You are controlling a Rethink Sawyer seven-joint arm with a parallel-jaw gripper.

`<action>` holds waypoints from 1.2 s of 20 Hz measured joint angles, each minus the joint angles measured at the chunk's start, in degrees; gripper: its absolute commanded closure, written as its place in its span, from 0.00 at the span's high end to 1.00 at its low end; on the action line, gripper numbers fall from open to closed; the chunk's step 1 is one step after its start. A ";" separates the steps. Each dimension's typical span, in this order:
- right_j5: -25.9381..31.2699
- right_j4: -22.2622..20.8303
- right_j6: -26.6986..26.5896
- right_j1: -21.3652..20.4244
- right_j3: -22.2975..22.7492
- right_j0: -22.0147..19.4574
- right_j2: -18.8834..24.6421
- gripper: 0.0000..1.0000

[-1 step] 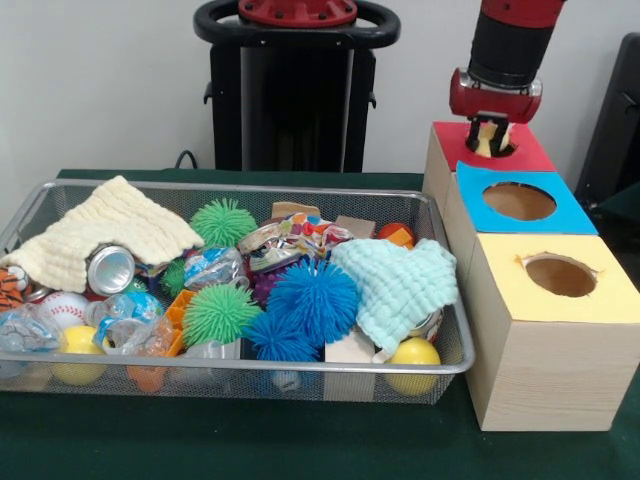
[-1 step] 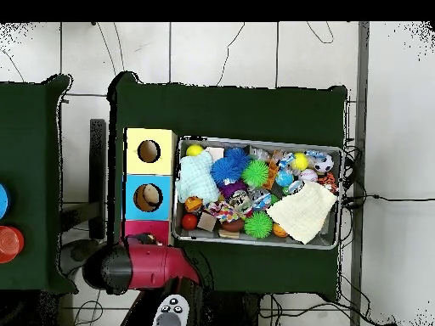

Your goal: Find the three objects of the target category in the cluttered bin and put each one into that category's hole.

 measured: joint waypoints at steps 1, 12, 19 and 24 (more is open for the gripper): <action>-0.53 0.00 0.00 0.27 -0.01 0.00 0.04 0.00; -5.34 0.01 0.00 4.67 -0.17 0.33 0.28 0.00; -5.87 0.00 0.00 4.90 -0.16 0.36 0.28 0.00; -5.87 0.00 0.00 4.89 -0.16 0.37 0.27 0.00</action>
